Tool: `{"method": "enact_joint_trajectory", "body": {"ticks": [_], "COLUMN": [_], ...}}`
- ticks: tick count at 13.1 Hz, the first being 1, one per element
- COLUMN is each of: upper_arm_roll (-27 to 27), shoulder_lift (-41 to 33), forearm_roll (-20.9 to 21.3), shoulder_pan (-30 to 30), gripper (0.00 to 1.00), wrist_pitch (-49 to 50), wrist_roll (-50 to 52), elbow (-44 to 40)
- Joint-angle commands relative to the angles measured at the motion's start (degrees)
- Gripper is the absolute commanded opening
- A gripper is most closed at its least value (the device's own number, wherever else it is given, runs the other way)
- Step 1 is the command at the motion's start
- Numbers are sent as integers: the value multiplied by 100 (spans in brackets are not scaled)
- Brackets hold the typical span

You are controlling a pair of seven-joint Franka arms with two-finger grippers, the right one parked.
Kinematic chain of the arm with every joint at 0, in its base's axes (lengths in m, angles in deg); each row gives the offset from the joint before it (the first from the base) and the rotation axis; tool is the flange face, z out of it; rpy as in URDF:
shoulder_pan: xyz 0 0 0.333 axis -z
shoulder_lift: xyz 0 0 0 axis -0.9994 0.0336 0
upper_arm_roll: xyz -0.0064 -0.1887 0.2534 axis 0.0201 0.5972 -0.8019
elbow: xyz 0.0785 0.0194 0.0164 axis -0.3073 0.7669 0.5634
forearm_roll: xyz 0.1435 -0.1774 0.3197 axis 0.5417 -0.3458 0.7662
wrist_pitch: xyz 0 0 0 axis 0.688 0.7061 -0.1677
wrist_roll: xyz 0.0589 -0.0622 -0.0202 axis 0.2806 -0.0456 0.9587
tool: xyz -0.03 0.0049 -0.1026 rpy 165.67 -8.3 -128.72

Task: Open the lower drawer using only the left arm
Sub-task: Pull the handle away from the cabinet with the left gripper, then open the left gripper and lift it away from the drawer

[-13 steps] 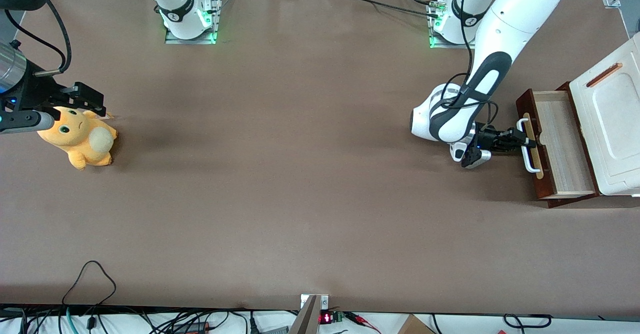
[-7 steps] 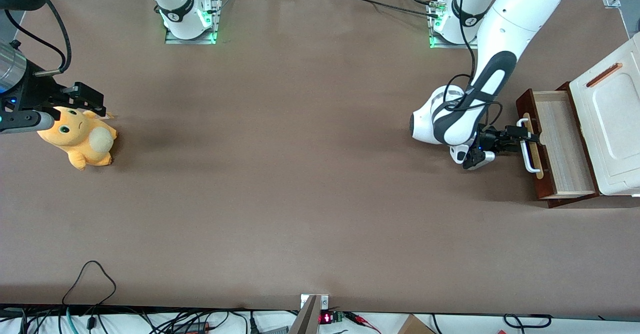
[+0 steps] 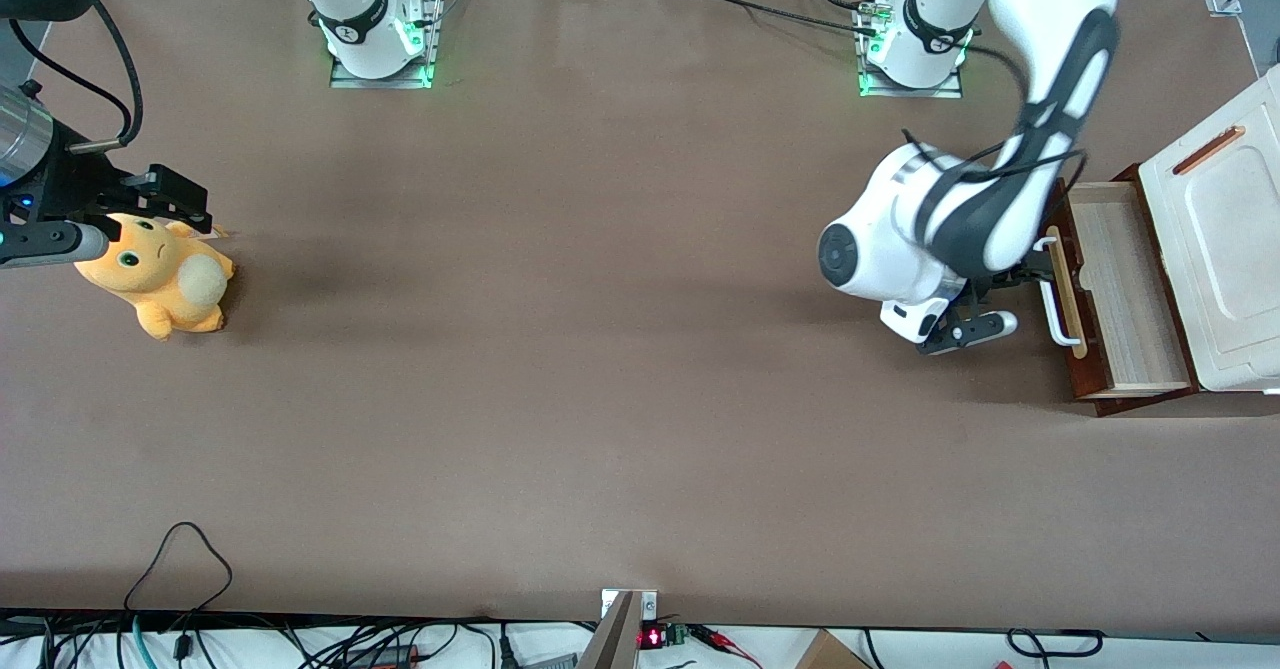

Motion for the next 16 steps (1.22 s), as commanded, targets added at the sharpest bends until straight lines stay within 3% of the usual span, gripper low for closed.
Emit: {"method": "enact_joint_trajectory", "body": {"ticks": [1,3,6,9,11,16], "upper_arm_roll": [-104,-313,-1165,-1966,-2090,-2108], "shoulder_lift": [-583,-1120,-1727,-2036,-2124,-2133], "forearm_roll": [-947,-2044,-3767,-4885,-5011,-5011], "shoulder_pan": [-131,-167,-158,-88,-88,-97], "gripper": [100,100,100,100,100,100], "wrist_pitch": [-159,-247,-308,-326,-370,-370], "wrist_roll": [-1065,-1813,-3051,-4203,-4697,-4752], "elbow": [-393,-673,-807,-842,-824,-842]}}
